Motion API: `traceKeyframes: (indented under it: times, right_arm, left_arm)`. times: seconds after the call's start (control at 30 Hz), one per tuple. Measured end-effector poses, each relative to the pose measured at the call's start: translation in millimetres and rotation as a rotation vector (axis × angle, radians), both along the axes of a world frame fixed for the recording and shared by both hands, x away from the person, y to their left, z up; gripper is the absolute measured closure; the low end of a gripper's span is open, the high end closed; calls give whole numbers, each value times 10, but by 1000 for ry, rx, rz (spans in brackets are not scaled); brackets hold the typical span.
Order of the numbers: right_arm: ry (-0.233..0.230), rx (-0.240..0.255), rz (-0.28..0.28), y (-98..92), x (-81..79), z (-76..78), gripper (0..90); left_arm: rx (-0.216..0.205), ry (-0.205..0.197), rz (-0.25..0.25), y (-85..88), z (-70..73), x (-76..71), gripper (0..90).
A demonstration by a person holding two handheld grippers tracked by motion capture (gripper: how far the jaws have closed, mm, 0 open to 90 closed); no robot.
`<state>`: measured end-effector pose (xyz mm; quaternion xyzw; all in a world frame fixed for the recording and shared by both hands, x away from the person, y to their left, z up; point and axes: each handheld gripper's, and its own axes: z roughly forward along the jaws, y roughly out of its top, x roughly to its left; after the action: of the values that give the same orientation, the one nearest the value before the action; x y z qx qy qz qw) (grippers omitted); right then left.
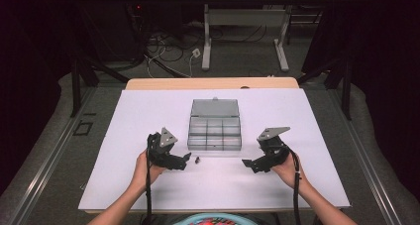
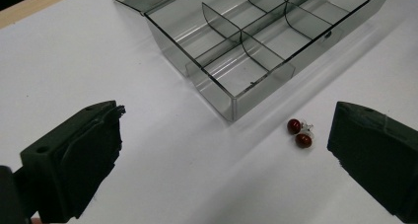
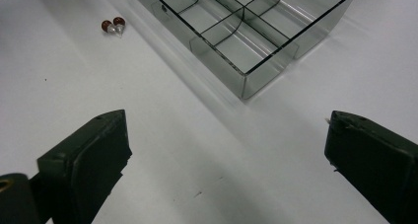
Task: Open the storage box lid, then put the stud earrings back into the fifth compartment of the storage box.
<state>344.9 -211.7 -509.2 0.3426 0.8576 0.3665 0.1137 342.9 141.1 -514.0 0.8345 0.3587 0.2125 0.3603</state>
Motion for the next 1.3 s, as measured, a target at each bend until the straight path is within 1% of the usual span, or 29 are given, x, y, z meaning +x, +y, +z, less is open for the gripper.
traceKeyframes:
  times: [0.03, 0.07, 0.1, 0.17, 0.2, 0.23, 0.27, 0.33, 0.37, 0.47, 0.53, 0.57, 0.6, 0.63, 0.7, 0.73, 0.77, 0.8, 0.83, 0.87, 0.9, 0.93, 1.0, 1.03, 1.07, 1.1, 1.13, 1.17, 1.3]
  right_arm:
    - [-6, 2, -3, 4, 1, -7, 31]
    - [2, 0, -2, 6, 2, -9, 31]
    - [8, -5, -2, 7, 5, -13, 31]
    - [17, -1, -4, 14, 6, -25, 30]
    - [8, -5, 3, 12, 15, -29, 30]
    - [7, -7, 5, 11, 18, -29, 30]
    - [11, -14, 11, 7, 21, -26, 30]
    - [19, -14, 11, 10, 24, -33, 30]
    - [18, -16, 13, 11, 27, -37, 30]
    - [28, -15, 18, 17, 30, -34, 31]
    - [27, -15, 19, 18, 34, -42, 31]
    - [26, -9, 19, 21, 33, -48, 31]
    - [34, -22, 20, 18, 30, -40, 31]
    - [32, -24, 29, 18, 32, -44, 31]
    - [31, -25, 27, 25, 28, -44, 32]
    - [28, -19, 33, 32, 34, -49, 32]
    - [30, -25, 33, 35, 32, -44, 32]
    - [30, -24, 31, 40, 32, -43, 32]
    - [31, -23, 29, 43, 31, -41, 32]
    - [29, -18, 30, 48, 31, -43, 32]
    - [33, -29, 35, 50, 30, -33, 32]
    - [25, -23, 28, 59, 29, -35, 32]
    - [23, -27, 37, 61, 35, -33, 32]
    - [12, -17, 41, 68, 41, -49, 32]
    - [30, -39, 45, 63, 40, -37, 32]
    - [35, -34, 40, 69, 37, -44, 32]
    - [25, -31, 41, 71, 41, -56, 32]
    - [34, -42, 50, 66, 41, -52, 32]
    - [34, -43, 60, 61, 37, -53, 32]
  left_arm:
    - [5, 9, -3, -4, -2, 0, 2]
    - [10, 10, -7, -8, -5, 4, 4]
    - [5, 6, -4, -21, -13, -1, 12]
    - [22, 2, -23, -23, -4, 1, 38]
    - [20, -1, -25, -31, -5, -4, 54]
    - [21, 12, -38, -33, 2, -11, 73]
    - [18, -2, -39, -42, -7, -14, 88]
    - [18, 5, -52, -52, -11, -26, 115]
    - [20, 3, -63, -56, -13, -30, 150]
    - [15, 19, -104, -77, -17, -43, 172]
    - [4, 9, -127, -102, -37, -53, 206]
    - [7, 13, -145, -113, -41, -57, 227]
    - [3, 17, -156, -130, -52, -63, 253]
    - [6, 31, -169, -139, -55, -63, 275]
    - [11, 30, -171, -169, -88, -57, 354]
    - [3, 44, -183, -179, -101, -56, 389]
    - [-2, 37, -186, -196, -121, -54, 416]
    - [1, 52, -196, -207, -128, -51, 436]
    - [-10, 52, -198, -224, -147, -54, 462]
    - [-13, 49, -211, -234, -159, -50, 486]
    - [-12, 49, -219, -244, -171, -47, 503]
    - [-7, 58, -226, -249, -177, -45, 523]
    - [-18, 56, -247, -256, -198, -33, 566]
    - [-16, 52, -245, -263, -208, -29, 584]
    - [-20, 56, -248, -268, -222, -19, 602]
    - [-27, 62, -256, -270, -234, -8, 622]
    - [-24, 61, -258, -274, -247, 0, 637]
    - [-20, 65, -258, -283, -261, 3, 651]
    - [1, 72, -266, -303, -304, 18, 687]
